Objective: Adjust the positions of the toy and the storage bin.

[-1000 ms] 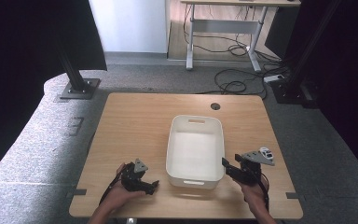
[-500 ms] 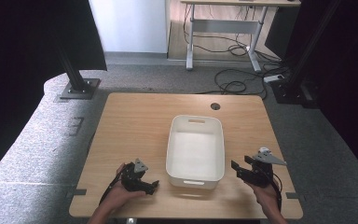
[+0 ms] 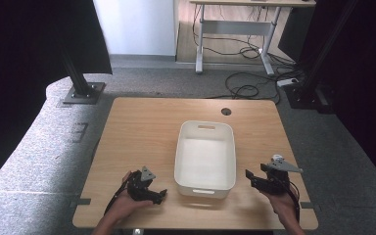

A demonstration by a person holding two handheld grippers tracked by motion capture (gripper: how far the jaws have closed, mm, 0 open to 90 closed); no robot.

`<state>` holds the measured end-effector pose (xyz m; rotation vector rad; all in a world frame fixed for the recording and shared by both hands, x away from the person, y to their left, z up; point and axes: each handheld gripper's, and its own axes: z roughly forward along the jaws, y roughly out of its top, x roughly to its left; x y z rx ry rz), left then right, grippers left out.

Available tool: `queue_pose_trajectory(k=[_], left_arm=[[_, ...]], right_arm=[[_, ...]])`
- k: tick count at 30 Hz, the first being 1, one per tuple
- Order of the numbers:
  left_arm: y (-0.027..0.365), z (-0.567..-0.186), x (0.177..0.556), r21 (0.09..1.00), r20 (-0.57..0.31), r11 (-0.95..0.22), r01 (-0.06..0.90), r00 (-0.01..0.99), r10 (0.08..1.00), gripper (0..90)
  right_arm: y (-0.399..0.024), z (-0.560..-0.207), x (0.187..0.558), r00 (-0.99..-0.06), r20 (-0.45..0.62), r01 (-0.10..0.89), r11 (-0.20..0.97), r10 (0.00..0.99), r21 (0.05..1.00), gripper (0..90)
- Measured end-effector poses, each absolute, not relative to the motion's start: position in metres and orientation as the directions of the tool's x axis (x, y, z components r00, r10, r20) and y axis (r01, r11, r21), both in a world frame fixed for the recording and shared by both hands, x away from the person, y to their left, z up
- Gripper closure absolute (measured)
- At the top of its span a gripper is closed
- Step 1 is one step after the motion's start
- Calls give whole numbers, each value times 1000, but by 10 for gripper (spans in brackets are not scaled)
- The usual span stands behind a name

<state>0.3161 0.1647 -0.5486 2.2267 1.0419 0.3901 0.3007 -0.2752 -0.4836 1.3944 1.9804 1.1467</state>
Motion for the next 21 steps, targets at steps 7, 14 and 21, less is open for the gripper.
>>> queue_pose_trajectory(k=[7,14,21], left_arm=[[165,-549,316,661,-2,-480,577,641,767,0],[165,-549,316,661,-3,-480,577,641,767,0],[165,-549,316,661,-3,-479,578,641,768,0]], right_arm=[[-283,-486,304,-359,69,544,148,931,826,282],[-289,-487,306,-346,65,550,146,936,822,277],[-297,-488,308,-330,50,550,149,943,822,280]])
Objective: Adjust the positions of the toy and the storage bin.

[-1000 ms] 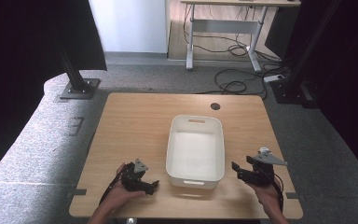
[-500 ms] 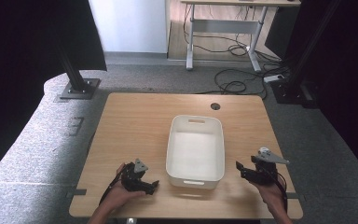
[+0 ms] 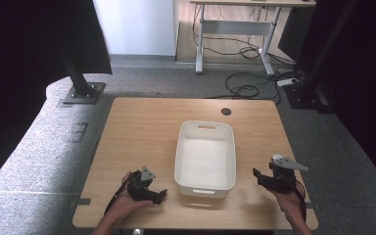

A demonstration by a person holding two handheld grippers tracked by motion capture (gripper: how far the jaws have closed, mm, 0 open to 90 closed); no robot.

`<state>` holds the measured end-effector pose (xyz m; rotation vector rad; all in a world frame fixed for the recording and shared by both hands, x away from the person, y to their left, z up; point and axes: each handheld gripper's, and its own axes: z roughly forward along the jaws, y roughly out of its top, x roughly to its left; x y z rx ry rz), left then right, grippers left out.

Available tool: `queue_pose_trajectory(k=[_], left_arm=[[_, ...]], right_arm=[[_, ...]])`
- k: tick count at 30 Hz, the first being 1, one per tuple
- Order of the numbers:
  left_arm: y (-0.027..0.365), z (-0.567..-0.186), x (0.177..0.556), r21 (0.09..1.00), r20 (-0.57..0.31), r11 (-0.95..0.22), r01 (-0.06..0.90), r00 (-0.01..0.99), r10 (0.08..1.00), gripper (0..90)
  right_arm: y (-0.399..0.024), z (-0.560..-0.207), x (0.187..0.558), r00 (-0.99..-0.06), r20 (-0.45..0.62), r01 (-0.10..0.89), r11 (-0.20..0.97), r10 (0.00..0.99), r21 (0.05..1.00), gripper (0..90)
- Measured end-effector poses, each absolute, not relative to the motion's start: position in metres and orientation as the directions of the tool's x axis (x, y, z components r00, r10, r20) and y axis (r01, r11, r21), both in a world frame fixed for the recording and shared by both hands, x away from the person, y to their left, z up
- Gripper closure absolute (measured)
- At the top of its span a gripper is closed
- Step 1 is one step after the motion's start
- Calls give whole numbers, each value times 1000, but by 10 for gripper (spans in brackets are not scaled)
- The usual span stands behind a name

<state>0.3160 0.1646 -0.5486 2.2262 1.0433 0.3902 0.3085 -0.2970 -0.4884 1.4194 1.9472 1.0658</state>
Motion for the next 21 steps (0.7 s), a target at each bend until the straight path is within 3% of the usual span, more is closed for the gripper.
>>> queue_pose_trajectory(k=[21], left_arm=[[165,-548,316,660,-2,-481,577,641,767,0]], right_arm=[[-309,-496,316,-323,9,550,180,946,816,282]])
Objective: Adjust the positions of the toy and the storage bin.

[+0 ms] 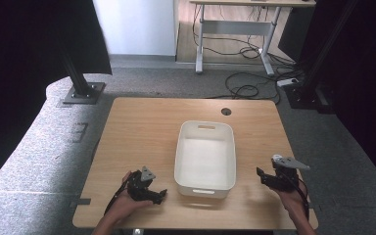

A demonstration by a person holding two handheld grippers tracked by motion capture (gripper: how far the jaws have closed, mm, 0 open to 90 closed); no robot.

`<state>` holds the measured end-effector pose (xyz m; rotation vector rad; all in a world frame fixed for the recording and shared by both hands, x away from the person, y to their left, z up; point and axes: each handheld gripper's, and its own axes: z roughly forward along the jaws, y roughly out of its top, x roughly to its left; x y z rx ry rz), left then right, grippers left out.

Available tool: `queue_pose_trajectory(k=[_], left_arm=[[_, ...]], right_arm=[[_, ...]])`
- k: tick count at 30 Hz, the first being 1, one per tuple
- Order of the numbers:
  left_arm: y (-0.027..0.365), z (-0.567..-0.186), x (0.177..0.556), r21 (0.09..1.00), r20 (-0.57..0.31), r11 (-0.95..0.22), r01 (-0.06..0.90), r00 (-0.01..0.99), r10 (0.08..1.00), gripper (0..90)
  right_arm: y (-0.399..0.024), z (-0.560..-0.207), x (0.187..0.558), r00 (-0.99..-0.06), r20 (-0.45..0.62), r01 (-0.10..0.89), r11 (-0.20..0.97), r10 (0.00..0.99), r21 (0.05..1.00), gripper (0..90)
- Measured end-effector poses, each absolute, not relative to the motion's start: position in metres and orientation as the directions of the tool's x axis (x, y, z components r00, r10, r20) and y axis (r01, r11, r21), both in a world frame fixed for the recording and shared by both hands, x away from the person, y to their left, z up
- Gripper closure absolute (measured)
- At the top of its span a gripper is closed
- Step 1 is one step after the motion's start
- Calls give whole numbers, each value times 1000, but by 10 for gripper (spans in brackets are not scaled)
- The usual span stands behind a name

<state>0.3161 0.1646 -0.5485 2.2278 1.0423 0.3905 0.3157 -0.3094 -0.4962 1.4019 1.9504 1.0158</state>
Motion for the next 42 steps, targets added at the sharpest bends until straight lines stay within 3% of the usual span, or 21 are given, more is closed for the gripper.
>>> queue_pose_trajectory(k=[42], left_arm=[[164,-548,316,660,-2,-482,577,643,766,0]], right_arm=[[-339,-505,327,-264,0,569,156,965,808,291]])
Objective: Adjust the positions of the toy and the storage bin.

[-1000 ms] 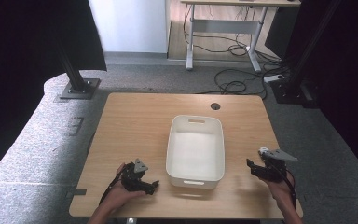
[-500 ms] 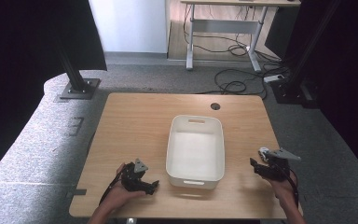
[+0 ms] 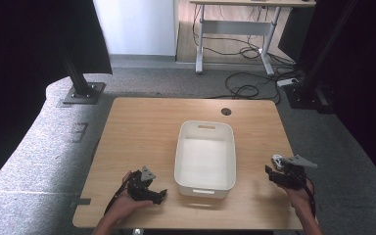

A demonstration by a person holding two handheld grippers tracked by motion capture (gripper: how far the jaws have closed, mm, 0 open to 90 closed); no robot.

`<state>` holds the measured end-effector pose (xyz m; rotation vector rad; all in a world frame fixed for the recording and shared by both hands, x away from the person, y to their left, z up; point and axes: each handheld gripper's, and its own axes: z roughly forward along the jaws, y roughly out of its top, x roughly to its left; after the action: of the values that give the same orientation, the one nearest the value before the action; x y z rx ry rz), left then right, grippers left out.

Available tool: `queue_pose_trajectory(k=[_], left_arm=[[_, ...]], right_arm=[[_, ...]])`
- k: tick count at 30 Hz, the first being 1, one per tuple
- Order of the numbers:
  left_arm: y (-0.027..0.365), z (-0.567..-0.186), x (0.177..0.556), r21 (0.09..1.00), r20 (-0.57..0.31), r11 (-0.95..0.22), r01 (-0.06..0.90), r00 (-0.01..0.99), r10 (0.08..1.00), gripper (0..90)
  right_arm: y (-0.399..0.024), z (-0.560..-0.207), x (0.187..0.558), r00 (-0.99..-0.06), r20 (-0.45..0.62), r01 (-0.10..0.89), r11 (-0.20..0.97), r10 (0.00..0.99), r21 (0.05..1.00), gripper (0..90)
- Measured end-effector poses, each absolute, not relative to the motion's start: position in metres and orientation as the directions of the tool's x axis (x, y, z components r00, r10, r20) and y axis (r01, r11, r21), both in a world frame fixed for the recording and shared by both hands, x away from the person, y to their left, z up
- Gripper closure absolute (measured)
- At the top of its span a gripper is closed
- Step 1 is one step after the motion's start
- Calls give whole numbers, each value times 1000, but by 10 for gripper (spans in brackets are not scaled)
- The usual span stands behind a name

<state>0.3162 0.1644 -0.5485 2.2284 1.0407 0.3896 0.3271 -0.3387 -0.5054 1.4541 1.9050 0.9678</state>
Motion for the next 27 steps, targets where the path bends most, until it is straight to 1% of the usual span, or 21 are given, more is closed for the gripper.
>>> queue_pose_trajectory(k=[27], left_arm=[[164,-548,316,660,-3,-483,576,644,765,0]], right_arm=[[-368,-509,334,-186,-8,581,117,983,805,296]])
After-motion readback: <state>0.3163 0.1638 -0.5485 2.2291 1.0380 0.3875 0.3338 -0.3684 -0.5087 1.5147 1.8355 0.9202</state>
